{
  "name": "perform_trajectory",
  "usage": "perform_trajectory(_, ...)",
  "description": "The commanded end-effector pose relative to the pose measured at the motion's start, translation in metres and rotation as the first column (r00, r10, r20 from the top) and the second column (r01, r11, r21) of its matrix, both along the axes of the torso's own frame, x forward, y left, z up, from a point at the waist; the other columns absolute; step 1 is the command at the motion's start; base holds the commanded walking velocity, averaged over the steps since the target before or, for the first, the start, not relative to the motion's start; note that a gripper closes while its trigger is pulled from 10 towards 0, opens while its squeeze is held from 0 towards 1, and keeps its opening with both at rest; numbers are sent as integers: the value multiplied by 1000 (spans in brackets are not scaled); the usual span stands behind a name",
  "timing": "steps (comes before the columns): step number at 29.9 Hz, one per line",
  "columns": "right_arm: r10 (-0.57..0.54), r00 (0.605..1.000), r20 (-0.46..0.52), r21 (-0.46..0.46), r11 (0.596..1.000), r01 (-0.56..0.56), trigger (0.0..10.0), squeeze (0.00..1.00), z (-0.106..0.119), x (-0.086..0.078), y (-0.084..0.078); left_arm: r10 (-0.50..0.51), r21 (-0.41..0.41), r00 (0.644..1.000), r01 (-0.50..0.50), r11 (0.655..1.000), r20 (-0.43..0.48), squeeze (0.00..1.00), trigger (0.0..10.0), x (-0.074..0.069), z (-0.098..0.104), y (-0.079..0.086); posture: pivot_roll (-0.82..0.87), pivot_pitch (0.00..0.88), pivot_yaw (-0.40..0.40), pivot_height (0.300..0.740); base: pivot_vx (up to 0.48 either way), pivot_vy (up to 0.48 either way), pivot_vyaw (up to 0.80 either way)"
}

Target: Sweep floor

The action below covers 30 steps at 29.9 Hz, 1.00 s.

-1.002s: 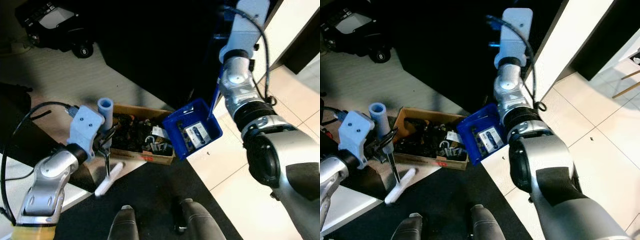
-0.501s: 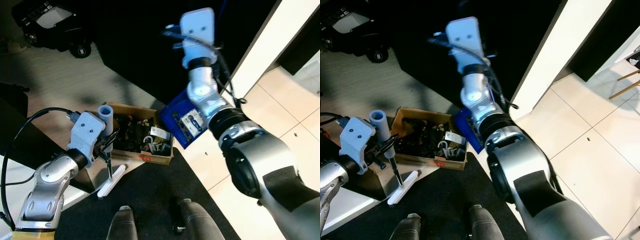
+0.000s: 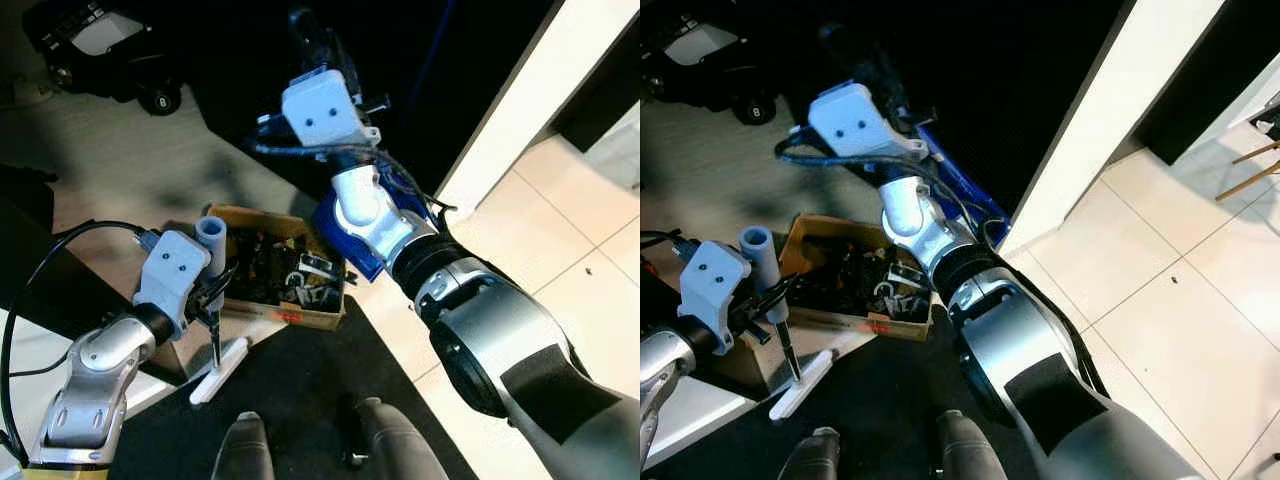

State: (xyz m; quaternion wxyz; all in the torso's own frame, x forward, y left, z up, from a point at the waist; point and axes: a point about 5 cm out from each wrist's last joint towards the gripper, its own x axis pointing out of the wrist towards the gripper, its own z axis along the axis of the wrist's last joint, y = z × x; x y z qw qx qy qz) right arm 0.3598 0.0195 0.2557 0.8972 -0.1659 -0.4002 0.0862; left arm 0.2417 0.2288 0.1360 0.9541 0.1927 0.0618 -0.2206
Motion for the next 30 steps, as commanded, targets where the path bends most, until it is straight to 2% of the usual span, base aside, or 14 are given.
perform_trajectory(1,121,991,56,9,992,-122,10000,0,-1,-23,31,-27,37,1000,26,999,6,0,10000,-3,2,1,41,148,-148,740,0,0,0)
perform_trajectory(6,187,975,121,-46,982,-182,10000,0,-4,-34,43,-24,41,1000,24,999,0,0,10000,-4,1,2,41,149,-147,740,0,0,0)
perform_trajectory(8,252,951,179,-98,966,-238,10000,0,-6,-46,52,-24,41,1000,24,999,-4,0,10000,-4,0,3,39,147,-146,740,0,0,0)
perform_trajectory(11,275,941,199,-114,960,-257,10000,0,-8,-50,55,-24,41,1000,24,999,-5,0,10000,-4,0,3,39,147,-146,740,0,0,0)
perform_trajectory(13,326,915,236,-140,944,-300,10000,0,-11,-61,64,-26,42,1000,26,999,-9,0,10000,-3,-2,2,40,144,-148,740,0,0,0)
perform_trajectory(17,374,886,275,-174,925,-337,10000,0,-13,-71,72,-25,42,1000,25,999,-10,0,10000,-4,-2,2,40,145,-150,740,0,0,0)
perform_trajectory(23,420,863,280,-176,907,-384,10000,0,-15,-81,80,-22,42,1000,23,999,-18,0,10000,-4,-4,3,40,145,-150,740,0,0,0)
perform_trajectory(25,475,827,300,-198,879,-433,10000,0,-18,-93,88,-24,41,999,25,999,-22,0,10000,-5,-5,2,39,146,-150,740,0,0,0)
perform_trajectory(30,525,792,312,-205,851,-483,10000,0,-23,-105,94,-25,43,999,27,999,-33,0,10000,-5,-8,2,37,145,-150,740,0,0,0)
